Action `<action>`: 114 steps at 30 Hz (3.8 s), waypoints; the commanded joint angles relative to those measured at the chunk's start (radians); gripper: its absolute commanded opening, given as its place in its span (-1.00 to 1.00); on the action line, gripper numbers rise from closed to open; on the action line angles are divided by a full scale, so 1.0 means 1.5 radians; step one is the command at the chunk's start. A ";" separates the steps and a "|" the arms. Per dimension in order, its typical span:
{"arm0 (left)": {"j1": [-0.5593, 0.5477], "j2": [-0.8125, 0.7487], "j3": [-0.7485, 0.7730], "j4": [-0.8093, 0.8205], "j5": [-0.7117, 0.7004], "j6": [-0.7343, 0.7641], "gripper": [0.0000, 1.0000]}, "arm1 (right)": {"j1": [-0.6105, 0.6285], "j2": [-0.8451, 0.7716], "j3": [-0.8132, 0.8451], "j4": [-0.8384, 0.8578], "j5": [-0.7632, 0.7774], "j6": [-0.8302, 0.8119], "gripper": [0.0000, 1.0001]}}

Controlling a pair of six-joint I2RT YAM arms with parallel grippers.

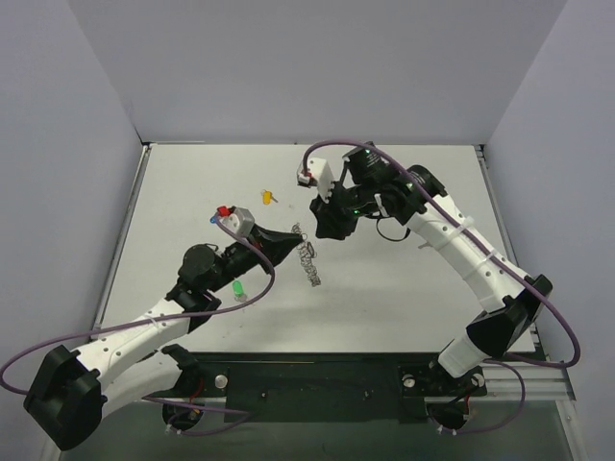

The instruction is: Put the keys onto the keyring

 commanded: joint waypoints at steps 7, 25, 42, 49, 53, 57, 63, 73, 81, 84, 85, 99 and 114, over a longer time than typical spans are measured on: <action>0.050 -0.022 -0.098 0.379 -0.023 -0.134 -1.00 | -0.070 -0.042 -0.026 0.018 -0.192 0.002 -0.35; 0.061 -0.042 -0.079 0.327 0.124 -0.057 -1.00 | -0.085 -0.034 0.002 0.024 -0.255 -0.018 -0.24; 0.121 0.039 0.059 0.225 0.530 -0.031 -1.00 | -0.130 -0.101 -0.064 -0.044 -0.283 -0.085 -0.19; 0.117 0.058 0.058 0.228 0.515 -0.044 -1.00 | -0.138 -0.119 -0.088 -0.070 -0.289 -0.103 -0.20; 0.114 0.078 0.052 0.173 0.385 -0.066 -1.00 | -0.148 -0.133 -0.101 -0.067 -0.249 -0.081 -0.17; 0.102 0.135 0.082 0.101 0.221 -0.128 -1.00 | -0.185 -0.162 -0.135 -0.027 -0.179 -0.016 -0.11; 0.065 0.277 0.196 0.031 0.070 -0.215 -1.00 | -0.276 -0.216 -0.197 0.009 -0.125 0.036 -0.08; 0.034 0.610 0.461 0.097 0.013 -0.382 -1.00 | -0.427 -0.278 -0.260 0.032 -0.109 0.077 -0.06; 0.001 0.857 0.722 0.178 0.042 -0.480 -1.00 | -0.511 -0.303 -0.310 0.028 -0.139 0.089 -0.06; 0.009 0.891 0.731 0.210 0.033 -0.506 -1.00 | -0.520 -0.319 -0.333 0.028 -0.144 0.089 -0.06; 0.014 0.891 0.716 0.212 0.031 -0.503 -1.00 | -0.524 -0.323 -0.345 0.028 -0.144 0.088 -0.06; 0.049 0.801 0.512 0.024 0.093 -0.395 -0.70 | -0.533 -0.344 -0.441 0.041 -0.171 0.093 -0.06; 0.040 0.352 0.442 -0.481 -0.186 0.005 0.58 | -0.536 -0.386 -0.426 0.013 0.016 0.085 0.07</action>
